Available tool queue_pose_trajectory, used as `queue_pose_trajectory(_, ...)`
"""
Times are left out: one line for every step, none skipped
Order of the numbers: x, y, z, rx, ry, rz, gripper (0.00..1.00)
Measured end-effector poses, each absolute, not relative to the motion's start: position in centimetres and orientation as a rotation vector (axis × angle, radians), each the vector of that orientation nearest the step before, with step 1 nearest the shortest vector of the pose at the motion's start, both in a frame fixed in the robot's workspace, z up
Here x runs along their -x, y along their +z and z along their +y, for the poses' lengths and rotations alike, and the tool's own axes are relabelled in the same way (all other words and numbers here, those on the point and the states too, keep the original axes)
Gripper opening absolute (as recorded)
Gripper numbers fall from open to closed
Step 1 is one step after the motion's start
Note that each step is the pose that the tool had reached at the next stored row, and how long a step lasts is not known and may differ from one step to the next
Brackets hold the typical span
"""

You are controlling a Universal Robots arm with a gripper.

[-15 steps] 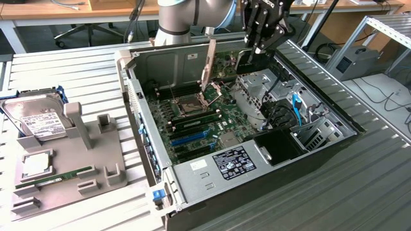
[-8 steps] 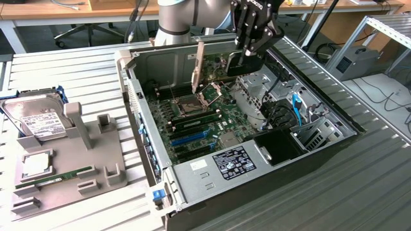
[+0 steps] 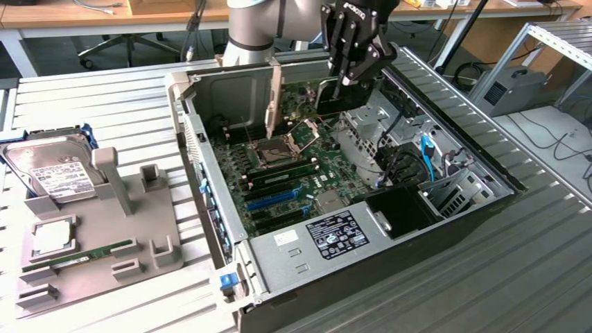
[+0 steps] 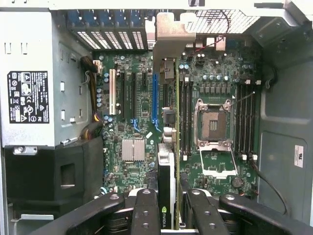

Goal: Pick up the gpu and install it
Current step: 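Insert the gpu into the slot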

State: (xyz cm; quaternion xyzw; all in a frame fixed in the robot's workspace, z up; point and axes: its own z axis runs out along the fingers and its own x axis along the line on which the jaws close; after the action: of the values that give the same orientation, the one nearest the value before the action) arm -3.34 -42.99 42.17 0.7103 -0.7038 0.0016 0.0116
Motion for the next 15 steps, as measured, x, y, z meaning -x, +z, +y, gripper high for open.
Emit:
queue_pose_trajectory(3.4,42.06,-42.98,-2.215,0.005,-2.195,0.27)
queue_pose_trajectory(3.46,41.89,-42.98,-2.212,0.005,-2.197,0.27)
queue_pose_trajectory(3.48,41.79,-42.98,-2.209,0.005,-2.2,0.27)
queue_pose_trajectory(3.5,41.7,-42.98,-2.205,0.005,-2.204,0.27)
queue_pose_trajectory(3.53,41.61,-42.99,-2.2,0.005,-2.209,0.27)
queue_pose_trajectory(3.55,41.54,-42.98,-2.195,0.005,-2.214,0.27)
queue_pose_trajectory(3.58,41.47,-42.98,-2.189,0.005,-2.22,0.27)
queue_pose_trajectory(3.59,41.41,-42.98,-2.183,0.005,-2.226,0.27)
queue_pose_trajectory(3.6,41.36,-42.99,-2.177,0.005,-2.232,0.27)
queue_pose_trajectory(3.63,41.27,-42.98,-2.167,0.005,-2.242,0.27)
queue_pose_trajectory(3.66,41.25,-42.98,-2.162,0.005,-2.246,0.27)
queue_pose_trajectory(3.67,41.22,-42.98,-2.157,0.004,-2.251,0.27)
queue_pose_trajectory(3.68,41.16,-42.98,-2.149,0.004,-2.259,0.27)
queue_pose_trajectory(3.7,41.11,-42.98,-2.14,0.004,-2.267,0.27)
queue_pose_trajectory(3.71,41.08,-42.99,-2.133,0.004,-2.274,0.27)
